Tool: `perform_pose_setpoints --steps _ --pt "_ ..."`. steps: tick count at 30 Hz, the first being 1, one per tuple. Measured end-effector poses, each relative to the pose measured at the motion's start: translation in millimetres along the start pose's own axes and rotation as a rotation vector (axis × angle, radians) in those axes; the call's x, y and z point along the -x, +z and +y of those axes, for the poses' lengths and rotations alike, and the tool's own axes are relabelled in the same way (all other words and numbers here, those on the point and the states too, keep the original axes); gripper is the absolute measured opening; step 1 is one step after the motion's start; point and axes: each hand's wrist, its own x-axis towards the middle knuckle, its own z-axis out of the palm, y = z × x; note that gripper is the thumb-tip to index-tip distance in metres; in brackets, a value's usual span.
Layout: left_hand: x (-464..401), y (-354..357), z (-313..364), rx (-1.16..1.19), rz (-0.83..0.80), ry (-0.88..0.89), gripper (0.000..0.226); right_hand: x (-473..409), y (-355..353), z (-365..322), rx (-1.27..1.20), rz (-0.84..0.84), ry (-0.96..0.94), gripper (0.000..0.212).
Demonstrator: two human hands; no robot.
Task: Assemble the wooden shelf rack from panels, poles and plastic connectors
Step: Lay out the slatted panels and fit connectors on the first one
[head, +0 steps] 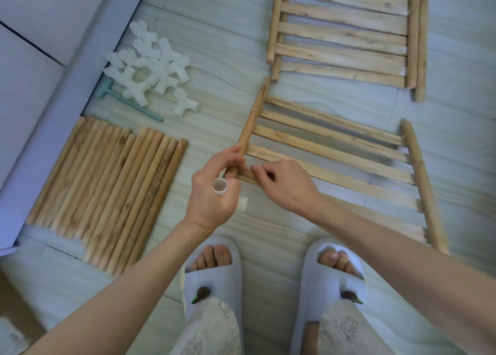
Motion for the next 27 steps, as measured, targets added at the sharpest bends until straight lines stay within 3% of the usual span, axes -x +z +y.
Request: perform_pose_setpoints --steps 5,9,12,15,17,19,23,27 --pt "6.3 -4.9 -12.8 -0.074 -0.126 -0.052 0.033 0.4 11.7 9.5 0.078 -0.052 -0.006 0.034" --pt "19.0 -22.9 -32.3 -0.232 -0.354 -0.174 0.063 -2.7 20.4 29.5 0.136 -0.263 0.030 0.023" --pt "33.0 -34.0 -39.7 -0.061 -0.124 -0.278 0.052 -5.0 26.5 39.9 0.114 -0.316 0.057 0.030" --pt "37.3 -49.2 -56.9 -0.366 0.059 -0.443 0.037 -6.8 28.9 44.2 0.046 -0.301 0.119 0.036" --pt "36.1 -57.6 -69.6 -0.697 -0.018 -0.518 0.041 -6.0 30.1 44.3 0.044 -0.280 0.112 0.036" --pt "33.4 -59.5 -74.9 -0.864 -0.082 -0.548 0.044 -3.0 30.6 42.6 0.045 -0.257 0.104 0.037" --pt "25.7 -59.6 -74.8 -0.941 -0.044 -0.581 0.043 3.3 31.0 42.1 0.073 -0.220 0.094 0.035" --pt "24.2 -64.8 -77.8 -1.038 -0.132 -0.616 0.033 6.5 26.0 42.1 0.026 -0.186 0.105 0.032"
